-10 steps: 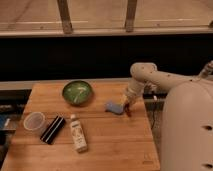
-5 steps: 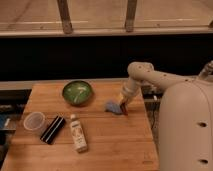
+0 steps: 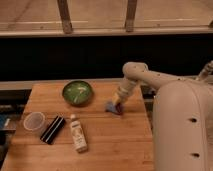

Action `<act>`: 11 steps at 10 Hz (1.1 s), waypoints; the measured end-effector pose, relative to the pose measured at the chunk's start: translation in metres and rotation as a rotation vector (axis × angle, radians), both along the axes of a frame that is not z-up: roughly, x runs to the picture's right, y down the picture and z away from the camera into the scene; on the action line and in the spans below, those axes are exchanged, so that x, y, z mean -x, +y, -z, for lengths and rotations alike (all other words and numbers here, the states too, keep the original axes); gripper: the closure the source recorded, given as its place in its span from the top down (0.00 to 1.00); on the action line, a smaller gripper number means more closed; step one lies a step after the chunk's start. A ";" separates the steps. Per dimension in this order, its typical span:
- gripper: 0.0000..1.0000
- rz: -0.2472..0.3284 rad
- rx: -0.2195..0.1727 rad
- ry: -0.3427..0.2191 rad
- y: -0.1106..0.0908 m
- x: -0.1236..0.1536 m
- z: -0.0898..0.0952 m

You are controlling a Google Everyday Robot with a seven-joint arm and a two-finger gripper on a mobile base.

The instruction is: Place the pepper on the white sponge

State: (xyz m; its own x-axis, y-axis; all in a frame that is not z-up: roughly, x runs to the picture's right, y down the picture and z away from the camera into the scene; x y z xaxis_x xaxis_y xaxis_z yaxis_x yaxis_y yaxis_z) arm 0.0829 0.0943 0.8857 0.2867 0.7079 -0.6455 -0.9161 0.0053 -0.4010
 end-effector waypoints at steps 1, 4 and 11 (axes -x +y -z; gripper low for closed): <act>0.10 0.007 0.004 -0.007 0.001 0.005 -0.002; 0.40 0.023 0.014 -0.015 0.004 0.010 -0.004; 0.80 0.024 0.010 -0.017 0.004 0.009 -0.003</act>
